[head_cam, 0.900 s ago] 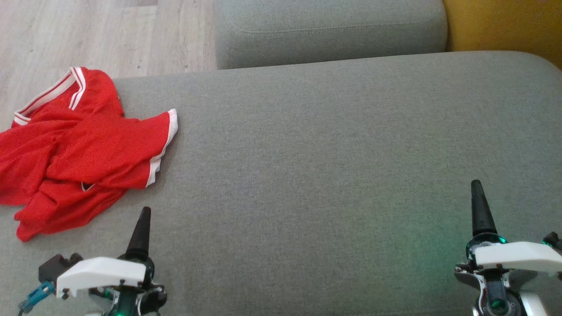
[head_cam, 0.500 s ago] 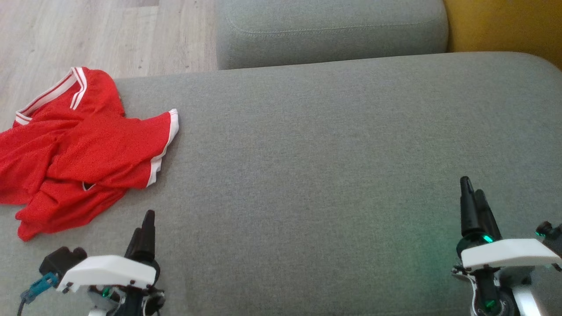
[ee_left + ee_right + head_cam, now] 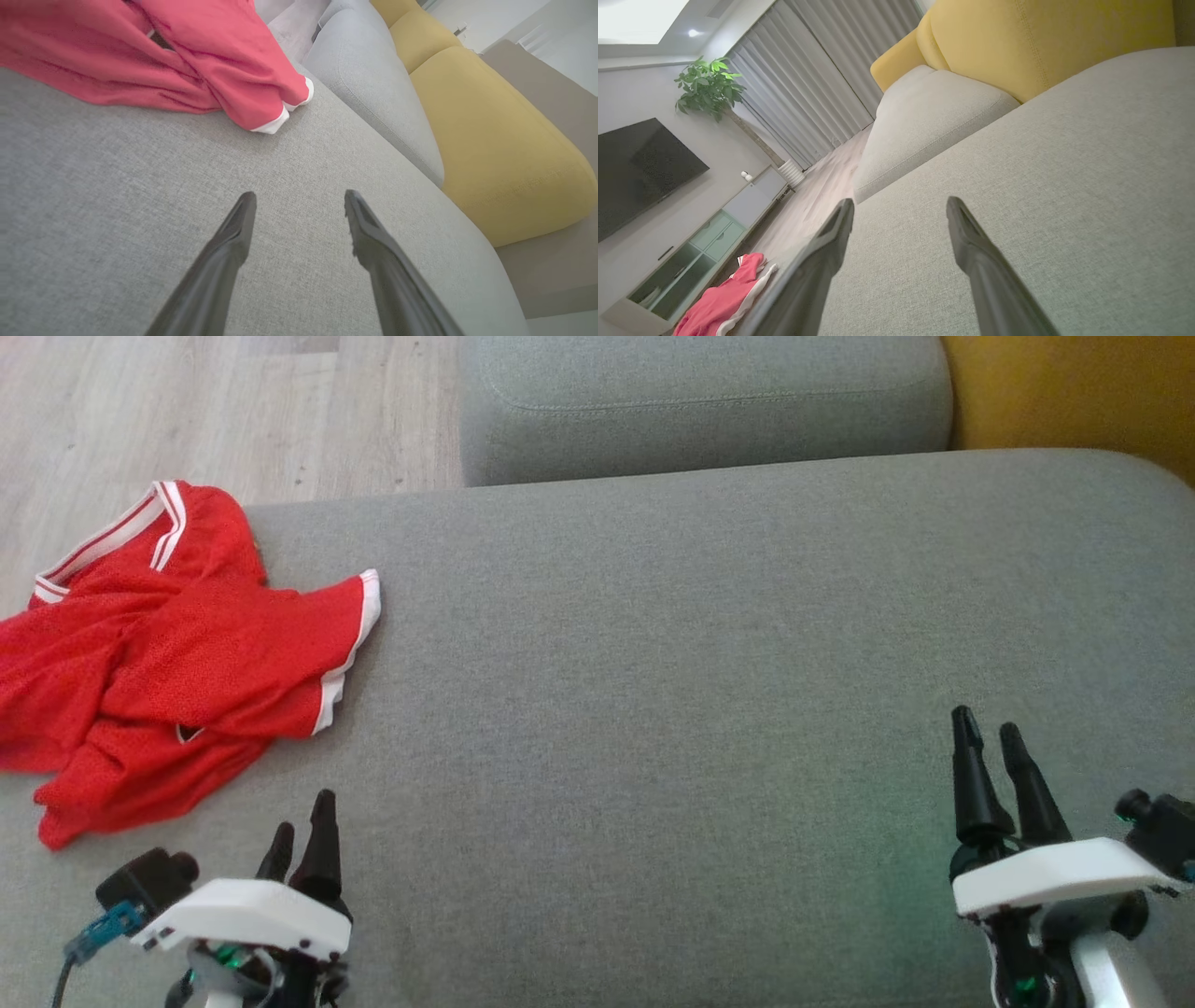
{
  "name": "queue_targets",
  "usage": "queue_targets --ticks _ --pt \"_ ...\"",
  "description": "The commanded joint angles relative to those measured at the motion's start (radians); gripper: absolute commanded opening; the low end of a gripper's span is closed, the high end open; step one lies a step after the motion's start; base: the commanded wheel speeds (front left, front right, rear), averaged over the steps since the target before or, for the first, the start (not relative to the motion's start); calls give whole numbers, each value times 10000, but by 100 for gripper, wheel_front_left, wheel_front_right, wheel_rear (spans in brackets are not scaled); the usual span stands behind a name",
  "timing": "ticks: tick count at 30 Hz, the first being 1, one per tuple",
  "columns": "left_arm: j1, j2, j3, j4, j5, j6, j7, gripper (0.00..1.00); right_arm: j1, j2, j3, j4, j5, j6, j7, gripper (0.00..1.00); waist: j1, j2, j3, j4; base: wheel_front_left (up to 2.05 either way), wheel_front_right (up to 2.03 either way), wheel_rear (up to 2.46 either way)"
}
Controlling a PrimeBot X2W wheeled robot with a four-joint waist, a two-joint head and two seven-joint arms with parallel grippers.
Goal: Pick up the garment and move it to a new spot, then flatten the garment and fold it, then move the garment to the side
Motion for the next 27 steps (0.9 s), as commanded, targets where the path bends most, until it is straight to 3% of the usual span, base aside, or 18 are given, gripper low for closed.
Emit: queue_targets --ticks 1,27 --pt "-418 262 103 -327 376 99 -157 100 -538 -196 176 -426 -423 -4 -166 100 -1 0 -5 3 0 0 0" --pt "-173 560 -349 -638 3668 610 -888 100 -457 -336 335 -351 -3565 -6 -903 100 -1 0 -20 84 0 0 0"
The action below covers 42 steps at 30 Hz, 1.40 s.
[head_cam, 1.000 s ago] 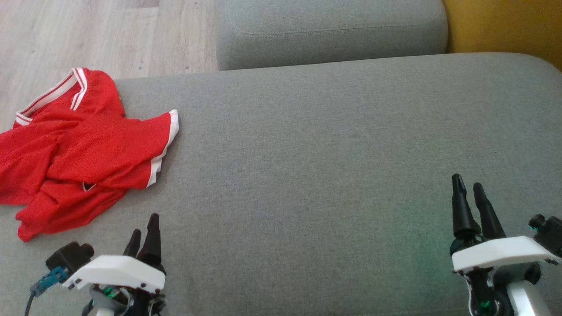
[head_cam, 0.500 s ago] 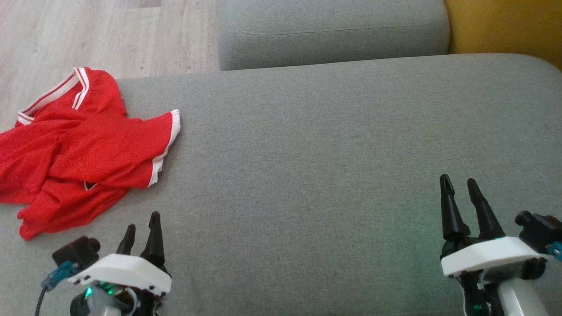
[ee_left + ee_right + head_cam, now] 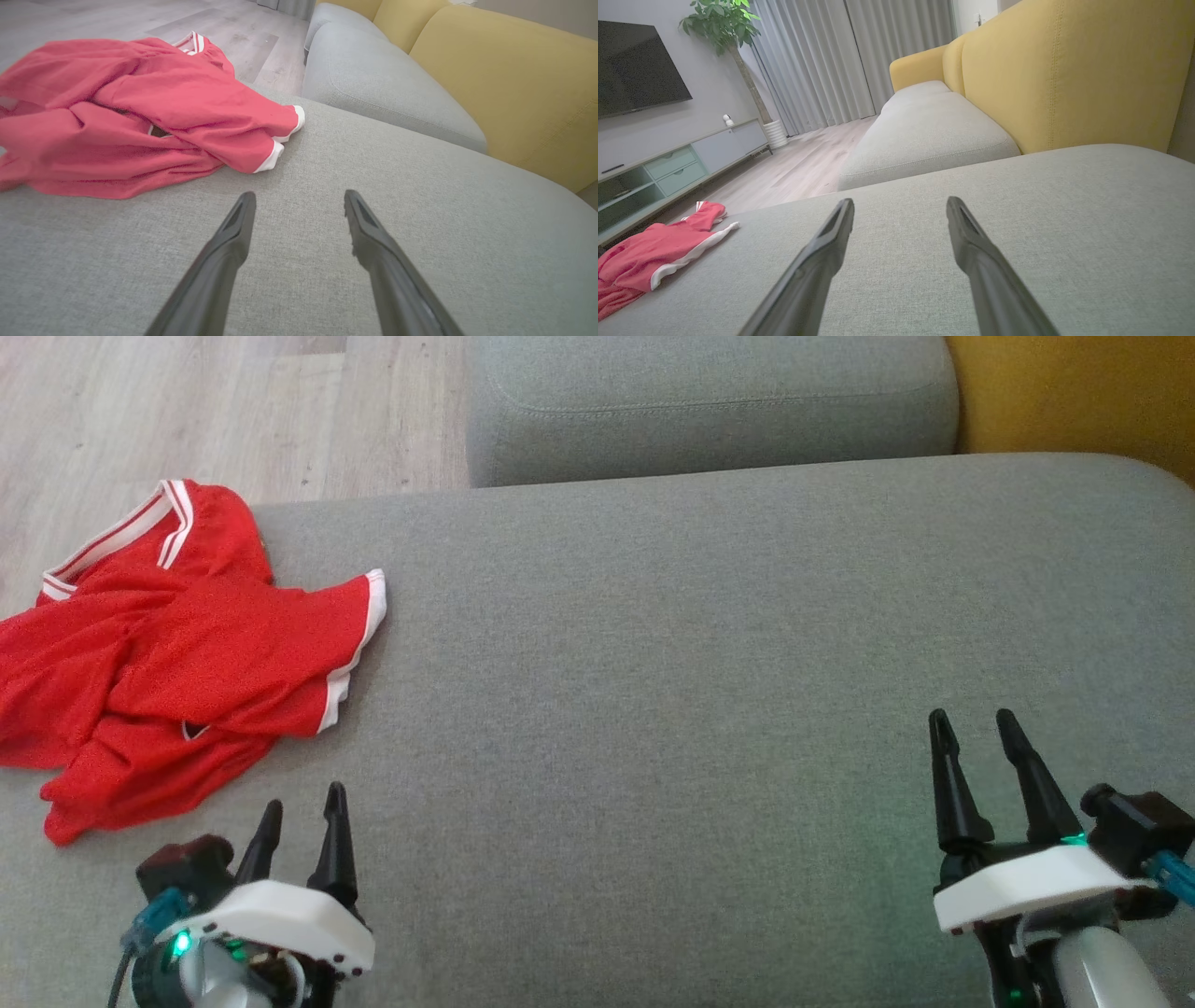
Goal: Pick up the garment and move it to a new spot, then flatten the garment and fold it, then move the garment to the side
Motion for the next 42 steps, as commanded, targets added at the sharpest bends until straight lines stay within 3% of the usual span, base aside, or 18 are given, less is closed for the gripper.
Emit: queue_targets --ticks 1,31,42 --pt "-214 233 247 -355 396 104 -175 100 -438 -130 87 -299 -373 -6 -200 100 0 0 3 8 0 0 0" --pt "105 370 121 -415 4027 516 -1052 100 -230 188 -217 513 -2850 -7 -1084 100 0 0 32 22 0 0 0" --pt "174 153 484 -426 3987 96 -1087 100 -270 65 -61 1082 -2486 -7 -1119 100 0 0 26 -17 0 0 0"
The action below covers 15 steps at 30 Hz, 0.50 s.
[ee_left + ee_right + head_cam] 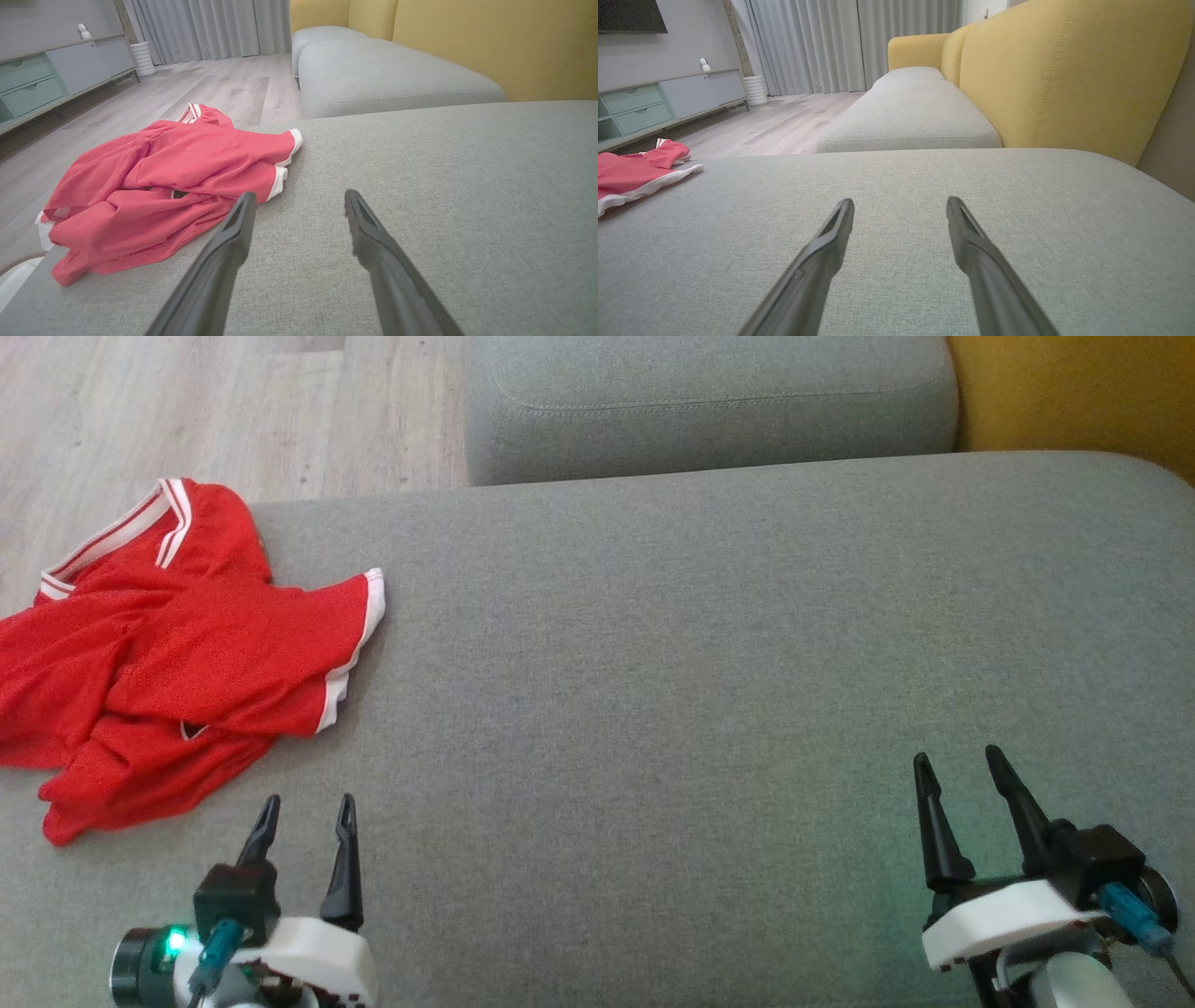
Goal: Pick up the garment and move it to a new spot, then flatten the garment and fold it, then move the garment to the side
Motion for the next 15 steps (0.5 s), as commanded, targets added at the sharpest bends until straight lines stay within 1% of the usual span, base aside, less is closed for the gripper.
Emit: queue_targets --ticks 1,15 --pt "-230 78 476 -308 13 -67 -122 100 -300 -144 251 -248 86 -7 -136 100 0 0 3 -5 0 0 0" --pt "-194 -186 812 -176 131 -410 -122 100 -362 -172 289 -225 217 -7 -136 100 0 0 -9 7 0 0 0"
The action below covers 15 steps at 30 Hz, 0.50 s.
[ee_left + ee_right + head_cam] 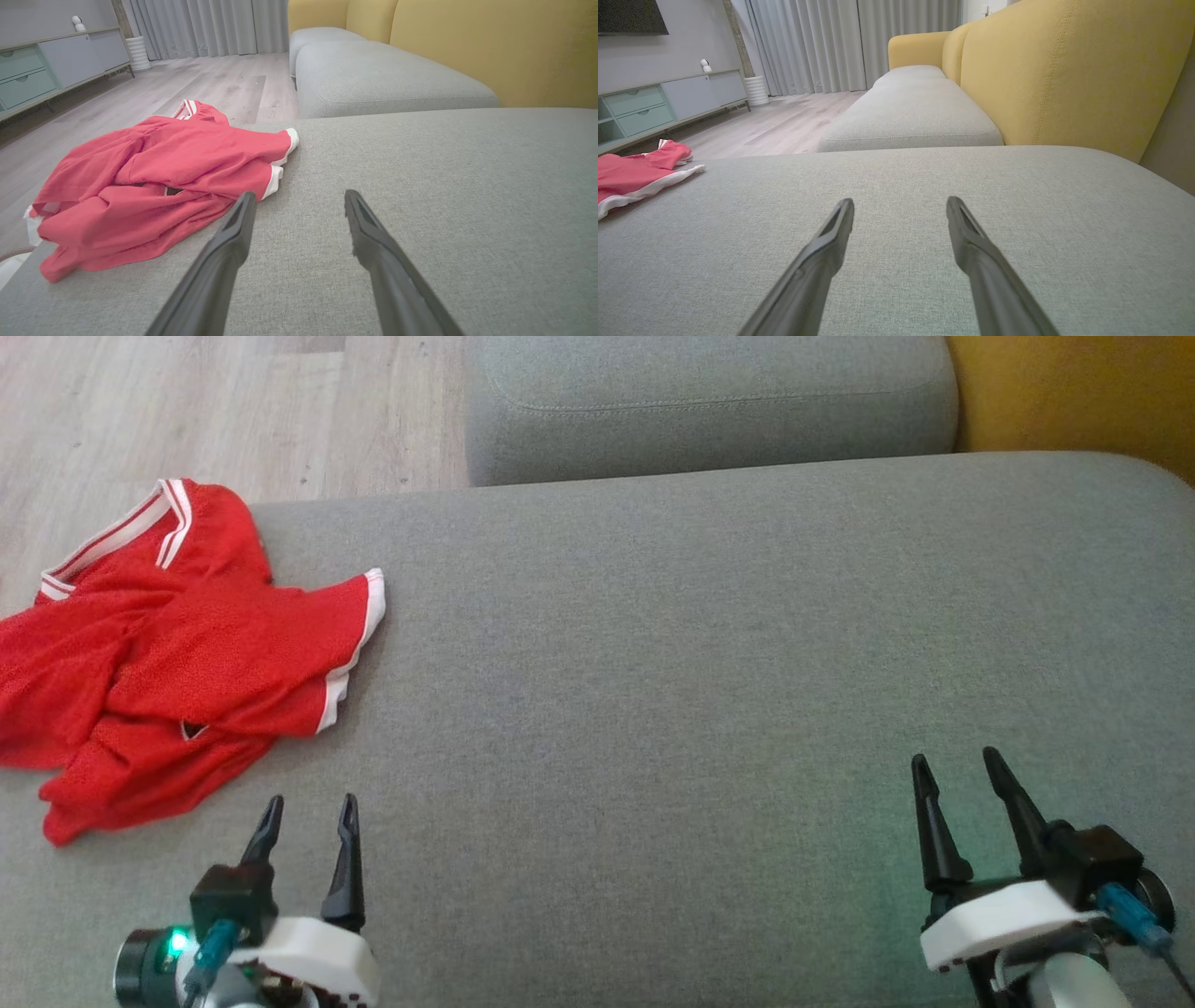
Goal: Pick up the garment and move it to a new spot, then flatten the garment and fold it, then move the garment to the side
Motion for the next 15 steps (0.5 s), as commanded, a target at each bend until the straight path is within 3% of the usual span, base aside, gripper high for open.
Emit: queue_targets --ticks 1,15 --pt "-207 63 484 -244 46 -34 -122 100 -358 -160 228 -277 90 -7 -136 100 0 0 -6 4 0 0 0" --pt "-273 -137 762 -69 121 -362 -122 100 -393 -223 309 -296 208 -7 -136 100 0 0 0 144 0 0 0"
